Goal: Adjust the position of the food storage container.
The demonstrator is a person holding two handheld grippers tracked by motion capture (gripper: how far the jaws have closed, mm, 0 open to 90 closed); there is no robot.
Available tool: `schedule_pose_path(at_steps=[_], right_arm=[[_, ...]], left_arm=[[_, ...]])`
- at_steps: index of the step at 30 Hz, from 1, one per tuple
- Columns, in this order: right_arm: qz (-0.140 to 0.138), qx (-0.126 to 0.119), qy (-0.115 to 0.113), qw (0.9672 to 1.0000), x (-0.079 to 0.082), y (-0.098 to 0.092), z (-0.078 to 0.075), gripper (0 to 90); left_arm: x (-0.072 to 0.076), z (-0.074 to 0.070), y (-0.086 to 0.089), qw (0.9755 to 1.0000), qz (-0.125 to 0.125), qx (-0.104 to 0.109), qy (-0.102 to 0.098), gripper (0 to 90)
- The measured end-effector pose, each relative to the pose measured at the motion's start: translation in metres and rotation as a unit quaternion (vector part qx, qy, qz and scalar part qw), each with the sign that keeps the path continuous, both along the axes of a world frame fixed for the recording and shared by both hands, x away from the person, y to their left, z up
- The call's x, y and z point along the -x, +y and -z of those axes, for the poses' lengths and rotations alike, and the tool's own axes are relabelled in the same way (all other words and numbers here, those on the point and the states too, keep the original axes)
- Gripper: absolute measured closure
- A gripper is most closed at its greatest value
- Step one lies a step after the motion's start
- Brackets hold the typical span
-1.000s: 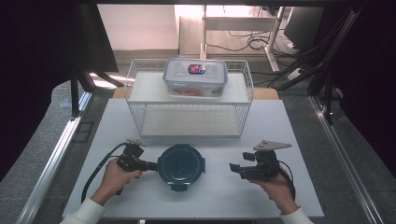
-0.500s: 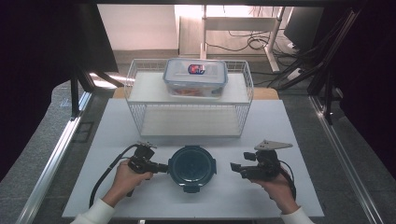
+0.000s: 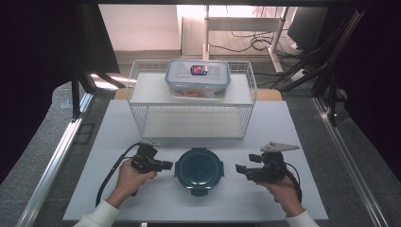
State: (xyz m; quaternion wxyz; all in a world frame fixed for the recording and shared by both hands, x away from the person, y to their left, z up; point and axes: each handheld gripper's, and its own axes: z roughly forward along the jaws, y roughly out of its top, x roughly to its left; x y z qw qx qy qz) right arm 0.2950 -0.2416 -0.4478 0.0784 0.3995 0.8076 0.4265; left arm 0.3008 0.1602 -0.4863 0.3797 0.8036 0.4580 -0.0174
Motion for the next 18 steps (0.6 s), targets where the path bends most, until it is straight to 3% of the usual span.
schedule_pose_path(at_steps=[3, 6, 8, 13, 15, 18], right_arm=[[0.0, -0.004, 0.001, 1.0, 0.0, -0.002, 0.0, 25.3], [0.002, -0.007, 0.004, 1.0, 0.0, -0.003, 0.001, 25.1], [0.002, -0.008, 0.007, 0.9999, -0.001, -0.003, 0.001, 24.7], [-0.009, -0.015, 0.011, 0.9998, 0.0, -0.003, 0.003, 22.2], [-0.013, -0.016, 0.01, 0.9997, 0.0, -0.002, 0.003, 21.0], [-0.014, -0.023, 0.016, 0.9995, 0.001, -0.001, 0.005, 19.0]], left_arm=[[0.007, -0.01, 0.006, 0.9995, -0.015, -0.002, -0.027, 89.2], [0.019, -0.016, 0.007, 0.9973, -0.04, -0.02, -0.059, 67.4], [0.026, -0.019, 0.009, 0.9962, -0.05, -0.013, -0.07, 55.4], [0.036, -0.022, 0.013, 0.9961, -0.06, 0.009, -0.064, 28.3], [0.038, -0.024, 0.014, 0.9962, -0.061, 0.026, -0.056, 23.8], [0.04, -0.025, 0.011, 0.9961, -0.065, 0.032, -0.049, 17.3]])
